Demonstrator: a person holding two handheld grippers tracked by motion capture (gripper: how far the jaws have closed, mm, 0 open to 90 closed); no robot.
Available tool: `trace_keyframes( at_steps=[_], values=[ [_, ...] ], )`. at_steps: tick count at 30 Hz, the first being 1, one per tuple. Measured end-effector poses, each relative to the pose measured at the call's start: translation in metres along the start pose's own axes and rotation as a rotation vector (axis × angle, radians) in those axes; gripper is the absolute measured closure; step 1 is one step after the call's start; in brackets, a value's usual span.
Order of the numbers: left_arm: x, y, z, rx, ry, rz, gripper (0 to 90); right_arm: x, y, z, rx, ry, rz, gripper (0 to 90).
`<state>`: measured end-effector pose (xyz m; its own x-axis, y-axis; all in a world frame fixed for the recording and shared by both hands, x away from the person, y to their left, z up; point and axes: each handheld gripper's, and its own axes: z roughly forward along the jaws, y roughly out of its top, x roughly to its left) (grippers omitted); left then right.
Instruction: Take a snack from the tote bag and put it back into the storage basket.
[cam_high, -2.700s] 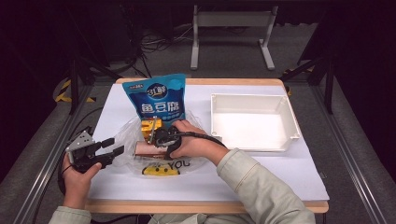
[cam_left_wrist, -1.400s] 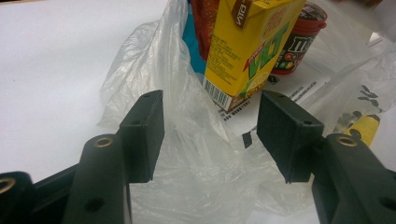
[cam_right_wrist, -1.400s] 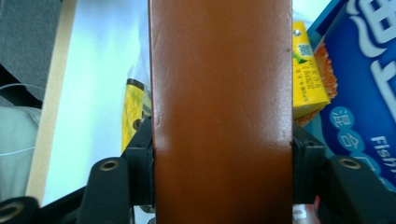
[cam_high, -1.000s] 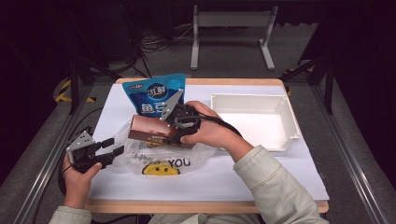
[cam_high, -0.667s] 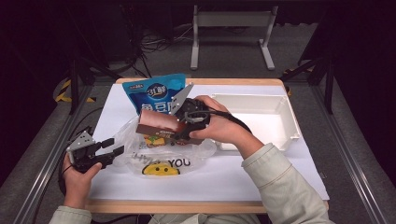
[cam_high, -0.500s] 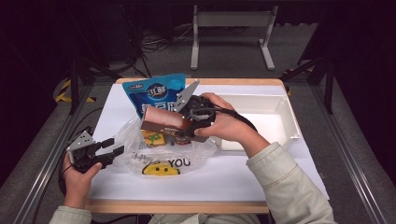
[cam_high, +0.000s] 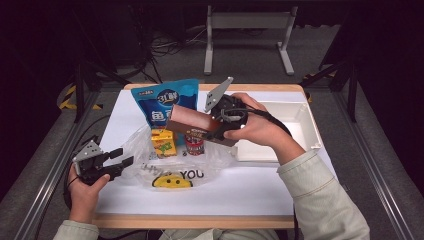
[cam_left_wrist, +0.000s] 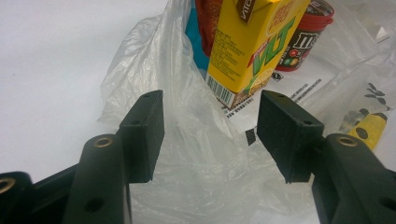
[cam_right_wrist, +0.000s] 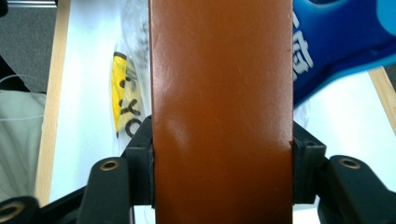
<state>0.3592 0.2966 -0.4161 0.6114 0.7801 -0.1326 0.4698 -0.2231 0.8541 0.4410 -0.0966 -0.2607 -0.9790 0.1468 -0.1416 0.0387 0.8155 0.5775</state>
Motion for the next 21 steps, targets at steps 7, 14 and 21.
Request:
trace_keyframes(
  at_steps=[7, 14, 21],
  values=[
    [0.000, 0.000, 0.000, 0.000, 0.001, 0.000, 42.3, -0.007, -0.011, -0.010, 0.011, -0.024, 0.018, 42.5],
    [0.000, 0.000, -0.001, -0.002, 0.011, -0.003, 41.6, -0.013, -0.019, -0.020, 0.010, -0.046, 0.018, 42.5],
    [0.000, 0.000, -0.002, -0.003, 0.009, -0.006, 37.4, -0.021, -0.032, -0.033, 0.017, -0.071, 0.041, 42.5]
  ],
)
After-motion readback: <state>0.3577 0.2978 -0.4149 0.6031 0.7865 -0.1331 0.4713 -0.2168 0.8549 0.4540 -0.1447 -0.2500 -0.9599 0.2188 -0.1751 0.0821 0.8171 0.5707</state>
